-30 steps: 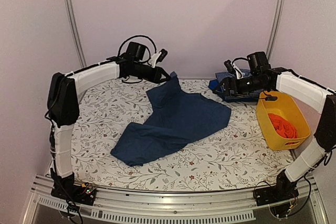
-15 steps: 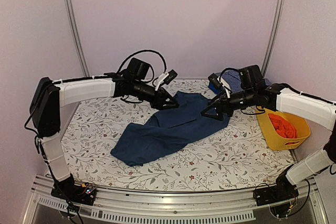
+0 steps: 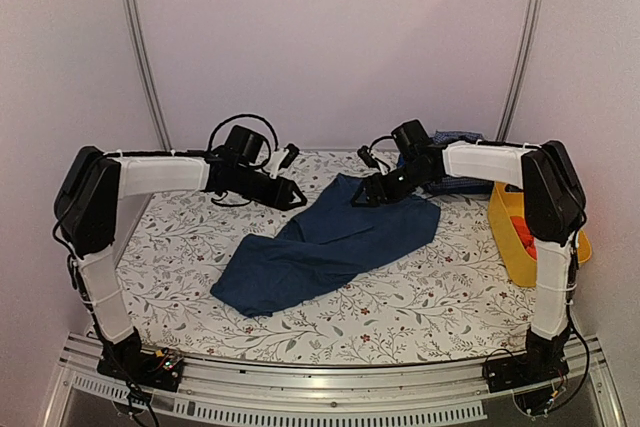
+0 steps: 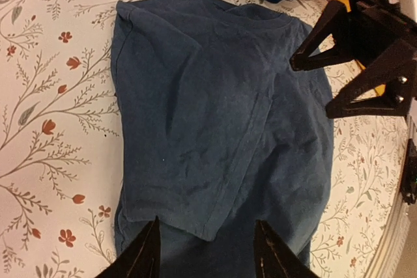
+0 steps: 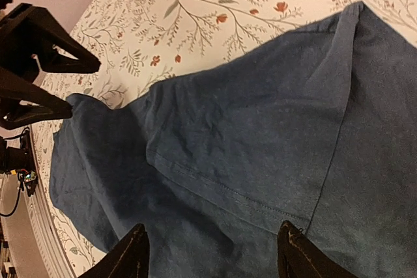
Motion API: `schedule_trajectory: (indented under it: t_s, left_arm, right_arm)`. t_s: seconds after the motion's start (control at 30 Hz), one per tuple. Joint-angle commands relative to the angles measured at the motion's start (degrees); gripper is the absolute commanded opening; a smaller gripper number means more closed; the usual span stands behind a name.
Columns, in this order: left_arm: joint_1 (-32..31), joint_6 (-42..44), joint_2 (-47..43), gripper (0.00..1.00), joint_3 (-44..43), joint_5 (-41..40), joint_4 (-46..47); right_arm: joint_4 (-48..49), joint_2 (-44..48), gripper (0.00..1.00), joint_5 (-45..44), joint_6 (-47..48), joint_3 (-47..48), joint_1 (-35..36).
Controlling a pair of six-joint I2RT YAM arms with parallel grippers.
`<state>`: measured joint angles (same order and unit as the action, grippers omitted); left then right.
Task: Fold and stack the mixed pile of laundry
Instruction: Flatten out the crumpled T-shirt at the center of the board.
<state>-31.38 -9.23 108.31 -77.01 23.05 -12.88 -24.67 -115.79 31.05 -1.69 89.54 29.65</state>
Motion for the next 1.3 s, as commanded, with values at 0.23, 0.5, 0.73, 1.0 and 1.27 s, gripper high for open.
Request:
schedule_trajectory:
  t_s: [0.23,0.5,0.73,1.0,1.27]
  left_arm:
    - [3.42,-5.39,-5.63,0.50,10.38,-2.78,1.53]
    - [6.25,-4.41,-8.09,0.52,13.39,-3.80,0.43]
    - [7.40,-4.14,-8.71,0.52,14.13,-4.27,0.47]
    - [7.71,-3.33,-10.31,0.53,16.03,-4.62,1.48]
    - [8.46,-2.15,-14.50,0.63,22.54,-5.37,-0.16]
  right_arm:
    - [-12.39,-15.10,0.62,-4.70,-7.84,11.03,-0.97]
    - [-14.41,-18.24,0.61,-5.10,-8.35,11.62,-1.00]
    - [-16.10,-20.32,0.57,-3.72,-8.50,13.20,-0.39]
    - [-15.50,-18.49,0.22,3.96,-6.97,14.95,0.65]
    - [-15.29,-11.11,0.00,5.00,-8.85,17.42,-1.87]
